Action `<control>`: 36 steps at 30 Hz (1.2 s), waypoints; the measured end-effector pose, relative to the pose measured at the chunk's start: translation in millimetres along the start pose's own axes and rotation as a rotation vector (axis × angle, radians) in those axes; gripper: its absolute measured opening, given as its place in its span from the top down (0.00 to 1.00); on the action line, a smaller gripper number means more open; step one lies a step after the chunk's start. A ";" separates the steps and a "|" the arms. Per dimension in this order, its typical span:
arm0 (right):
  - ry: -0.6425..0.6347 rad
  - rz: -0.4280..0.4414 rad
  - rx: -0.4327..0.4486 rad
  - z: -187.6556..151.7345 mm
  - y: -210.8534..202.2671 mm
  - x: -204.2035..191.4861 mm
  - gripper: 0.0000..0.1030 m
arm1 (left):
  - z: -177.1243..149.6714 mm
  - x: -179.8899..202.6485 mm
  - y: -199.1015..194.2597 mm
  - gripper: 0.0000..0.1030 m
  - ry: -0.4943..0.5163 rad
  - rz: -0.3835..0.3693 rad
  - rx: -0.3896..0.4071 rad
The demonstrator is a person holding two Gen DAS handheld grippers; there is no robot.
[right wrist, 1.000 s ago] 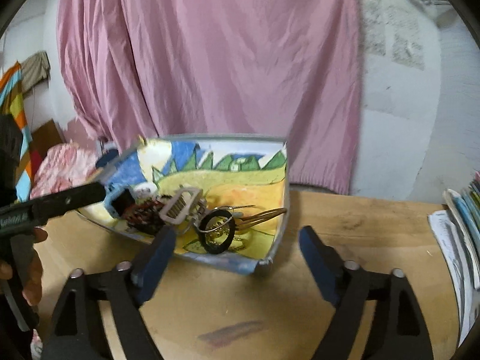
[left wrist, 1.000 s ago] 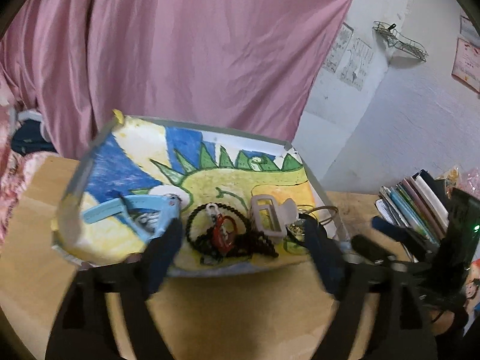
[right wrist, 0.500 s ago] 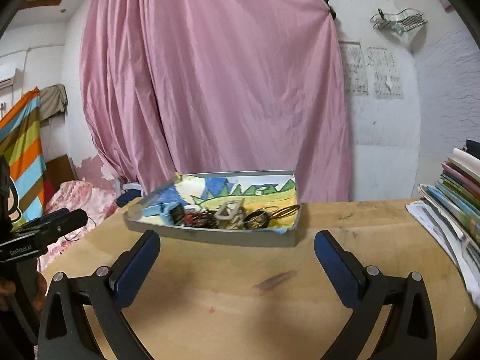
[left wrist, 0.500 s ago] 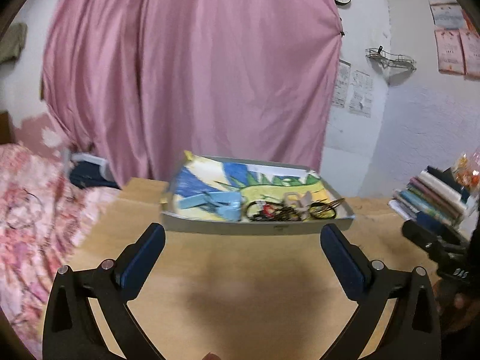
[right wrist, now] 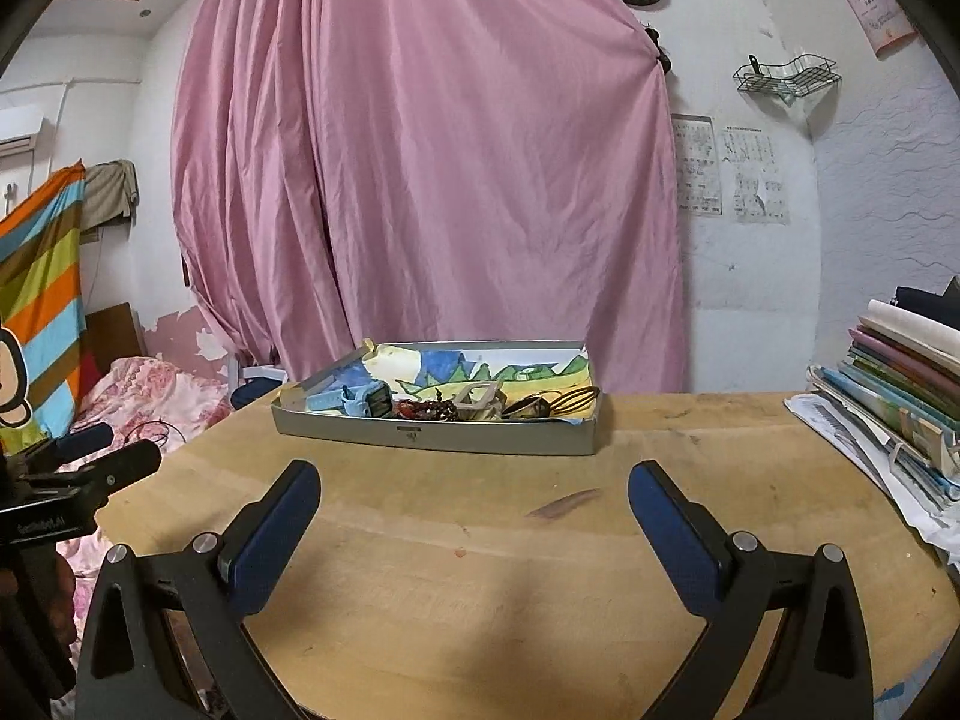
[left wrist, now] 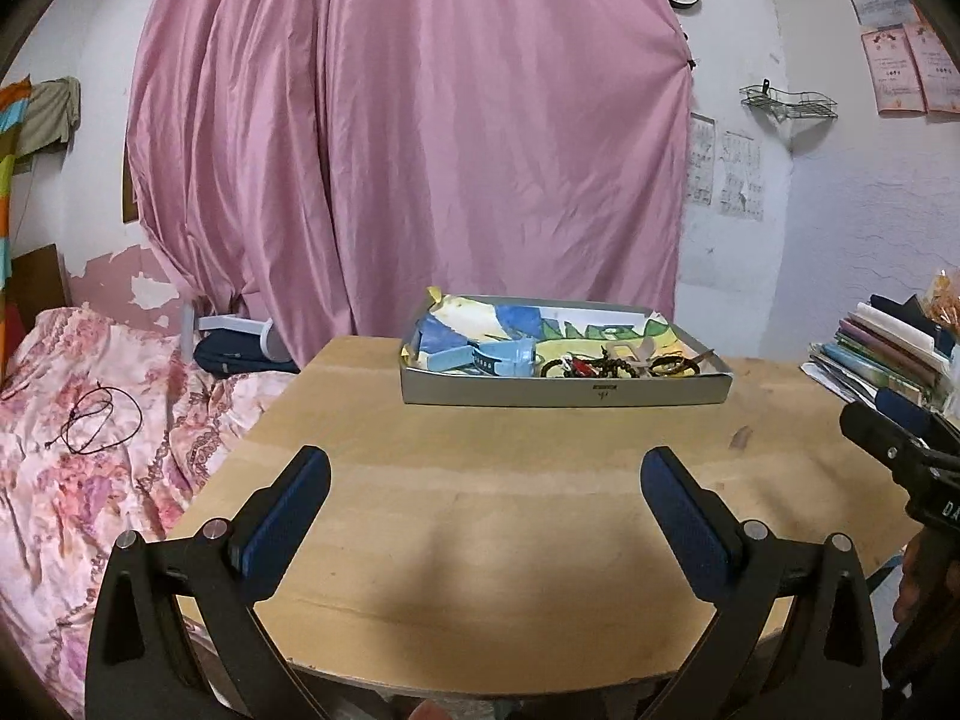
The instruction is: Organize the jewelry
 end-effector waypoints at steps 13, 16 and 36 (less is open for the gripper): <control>-0.005 0.009 -0.018 -2.3 3.0 -3.4 0.00 | 3.3 -12.2 -4.8 0.02 -0.048 -0.008 -0.008; -0.006 0.009 -0.020 -2.4 3.1 -3.4 0.00 | 3.8 -11.7 -4.5 0.02 -0.048 -0.010 -0.009; -0.003 0.015 -0.040 -7.1 11.8 -3.1 0.00 | -1.3 -5.7 5.3 0.02 -0.044 0.066 -0.059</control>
Point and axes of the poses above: each gripper's, at about its wrist camera, not at the fingertips, and y roughly the way its jaws point, x to its right, z to its top, the point moved 5 cm from there along y, roughly the way its jaws point, and after that the axes turned 11 degrees about -y, right-handed, at the moved point
